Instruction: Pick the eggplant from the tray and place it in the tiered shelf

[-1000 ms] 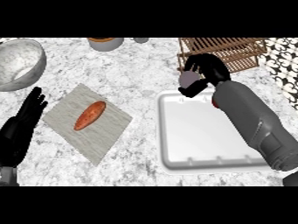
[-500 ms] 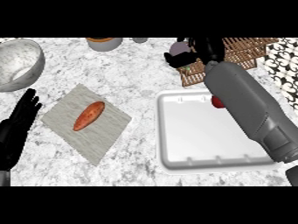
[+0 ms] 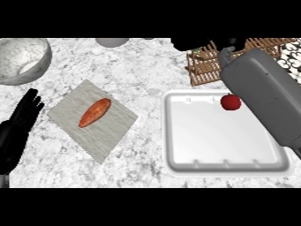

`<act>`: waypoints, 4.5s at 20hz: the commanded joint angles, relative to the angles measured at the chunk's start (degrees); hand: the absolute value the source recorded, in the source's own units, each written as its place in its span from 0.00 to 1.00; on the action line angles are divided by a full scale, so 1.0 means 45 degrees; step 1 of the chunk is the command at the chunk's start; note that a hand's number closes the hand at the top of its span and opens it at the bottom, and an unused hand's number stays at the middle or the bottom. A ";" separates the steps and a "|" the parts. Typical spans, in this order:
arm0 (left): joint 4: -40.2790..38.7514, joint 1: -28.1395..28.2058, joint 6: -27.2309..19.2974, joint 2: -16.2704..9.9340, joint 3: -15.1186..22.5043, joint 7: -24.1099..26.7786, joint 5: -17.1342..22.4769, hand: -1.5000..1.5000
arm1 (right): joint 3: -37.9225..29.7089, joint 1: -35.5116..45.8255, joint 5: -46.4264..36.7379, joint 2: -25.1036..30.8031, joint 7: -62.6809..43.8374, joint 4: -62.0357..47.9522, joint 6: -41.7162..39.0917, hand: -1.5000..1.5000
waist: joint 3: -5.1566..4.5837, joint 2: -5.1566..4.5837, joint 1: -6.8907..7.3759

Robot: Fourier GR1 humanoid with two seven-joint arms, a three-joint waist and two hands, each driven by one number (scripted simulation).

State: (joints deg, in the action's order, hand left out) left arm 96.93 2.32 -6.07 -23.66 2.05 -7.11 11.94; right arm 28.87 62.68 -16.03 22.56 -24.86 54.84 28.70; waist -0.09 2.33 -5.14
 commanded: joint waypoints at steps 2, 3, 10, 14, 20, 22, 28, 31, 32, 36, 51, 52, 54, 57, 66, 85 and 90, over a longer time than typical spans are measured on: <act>-0.0056 -0.0228 0.0377 0.0080 0.0098 0.0105 0.0031 0.50 | -0.0542 -0.0795 0.0097 0.1318 -0.2287 0.3810 -0.0347 1.00 | 0.0015 -0.0254 0.0442; 0.0158 -0.0633 -0.0119 0.0193 0.0305 -0.0500 -0.0326 0.50 | -0.1503 -0.0767 0.1027 0.1622 -0.1628 0.3845 -0.0584 1.00 | 0.0032 -0.0331 0.0561; -0.0168 -0.1298 0.0280 0.0416 0.0408 -0.0299 -0.0227 0.50 | -0.4561 -0.1433 0.4193 -0.0276 -0.0412 0.5119 0.0593 1.00 | 0.0028 -0.0515 0.1029; -0.0066 -0.0915 0.0121 0.0288 0.0161 -0.0228 -0.0249 0.50 | -0.1087 -0.1528 -0.0607 0.3453 -0.0171 0.3147 -0.1274 1.00 | -0.0226 -0.0457 0.0479; 0.0383 -0.0972 0.0600 0.0361 0.0309 -0.0531 0.0154 0.50 | -0.0001 -0.0403 -0.3370 0.4373 -0.0813 0.2086 -0.1910 1.00 | -0.0007 -0.0500 0.1297; -0.1008 -0.1611 0.0831 0.0393 0.0250 0.0120 -0.0196 0.50 | -0.0269 0.0196 -0.3700 0.4306 -0.0312 0.1353 -0.2156 1.00 | -0.0002 -0.0581 0.1232; -0.0128 -0.1556 0.0379 0.0892 0.0685 -0.0379 -0.0815 0.50 | -0.1226 0.0828 -0.4385 0.3538 0.2662 -0.0994 -0.1036 1.00 | 0.0021 -0.0605 0.1419; -0.0434 -0.1450 0.1070 0.0504 -0.0050 -0.0160 -0.0195 0.50 | -0.2147 0.0951 -0.3177 0.3021 0.3382 -0.0702 -0.1760 1.00 | 0.0019 -0.0564 0.1375; -0.0624 -0.1842 0.0684 0.0912 0.0395 -0.0306 -0.0616 0.50 | -0.2245 0.1989 -0.3108 0.2726 0.3644 -0.1623 -0.2319 1.00 | 0.0016 -0.0617 0.1488; 0.0145 -0.1284 0.0509 0.1072 0.0675 -0.0573 -0.1125 0.50 | -0.2199 0.1541 -0.3586 0.2486 0.4105 -0.2079 -0.3068 1.00 | 0.0016 -0.0544 0.1351; -0.1451 -0.2413 0.1046 0.1256 -0.0146 -0.0176 -0.1004 0.50 | -0.2618 0.1268 -0.4477 0.2574 0.6304 -0.5018 -0.4763 1.00 | 0.0014 -0.0571 0.1196; -0.0670 -0.1612 0.0889 0.1438 0.0135 -0.0255 -0.1118 0.50 | -0.2545 0.1041 -0.4757 0.2272 0.5458 -0.5065 -0.4304 1.00 | 0.0016 -0.0542 0.1261; -0.0154 -0.1272 0.0898 0.1307 0.0357 -0.0241 -0.1426 0.50 | -0.3139 0.1115 -0.4725 0.2895 0.5571 -0.5841 -0.3387 1.00 | 0.0024 -0.0588 0.1403; -0.0428 -0.1681 0.1298 0.1063 -0.0163 -0.0246 -0.0849 0.50 | -0.3722 0.1237 -0.4822 0.3098 0.4108 -0.5792 -0.1751 1.00 | 0.0021 -0.0575 0.1324; -0.0518 -0.1732 0.1399 0.1065 -0.0506 -0.0321 -0.0732 0.50 | -0.1454 0.1860 -0.7937 0.4158 0.2659 -0.7126 -0.4408 0.00 | 0.0015 -0.0562 0.1331; -0.0227 -0.1125 0.1047 0.1509 -0.0294 -0.0442 -0.1348 0.50 | -0.7694 0.4226 -0.2844 0.5609 0.0680 -0.4826 -0.4195 0.00 | 0.0026 -0.0353 0.0815; -0.0505 -0.1105 0.1043 0.1468 -0.0526 -0.0156 -0.1410 0.50 | -0.9796 0.3842 -0.1019 0.7733 0.0593 -0.5391 -0.5690 0.00 | 0.0036 -0.0425 0.0784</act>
State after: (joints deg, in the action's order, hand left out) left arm 95.66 -2.81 -0.96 -17.47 0.01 -8.85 6.15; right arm -8.95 81.99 -26.15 52.06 -22.01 30.91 6.06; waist 0.02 0.51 -1.07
